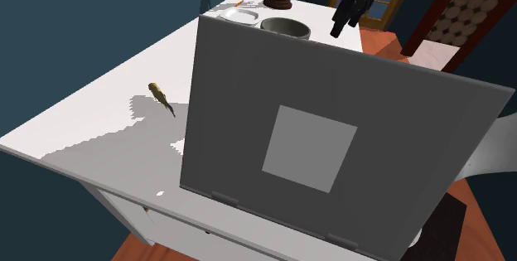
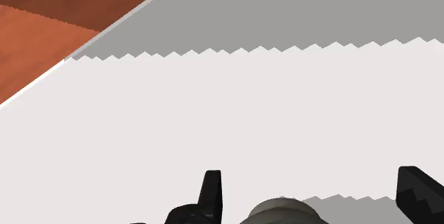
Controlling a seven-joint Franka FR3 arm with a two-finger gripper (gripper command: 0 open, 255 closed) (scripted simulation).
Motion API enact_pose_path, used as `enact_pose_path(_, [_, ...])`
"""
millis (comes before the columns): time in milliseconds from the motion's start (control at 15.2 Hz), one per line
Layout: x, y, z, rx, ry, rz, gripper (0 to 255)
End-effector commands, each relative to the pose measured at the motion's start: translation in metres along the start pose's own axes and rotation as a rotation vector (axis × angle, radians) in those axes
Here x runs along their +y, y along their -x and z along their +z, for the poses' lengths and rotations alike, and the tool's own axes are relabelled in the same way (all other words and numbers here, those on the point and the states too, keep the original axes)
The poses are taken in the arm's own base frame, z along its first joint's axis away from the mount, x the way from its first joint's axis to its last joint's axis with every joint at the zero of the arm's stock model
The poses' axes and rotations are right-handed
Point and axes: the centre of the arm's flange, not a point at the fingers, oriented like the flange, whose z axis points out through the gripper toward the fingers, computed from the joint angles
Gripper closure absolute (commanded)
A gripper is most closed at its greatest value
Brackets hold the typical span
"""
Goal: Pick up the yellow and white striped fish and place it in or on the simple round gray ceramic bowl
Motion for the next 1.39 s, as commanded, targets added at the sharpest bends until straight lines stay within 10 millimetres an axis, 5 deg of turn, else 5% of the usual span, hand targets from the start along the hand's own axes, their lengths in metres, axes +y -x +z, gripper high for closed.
enact_pose_path(0, [0.0, 0.0, 0.0, 0.0, 0.0, 0.0, 0])
enact_pose_path(1320, [-0.227, -0.112, 0.046, -0.057, -0.072, -0.031, 0])
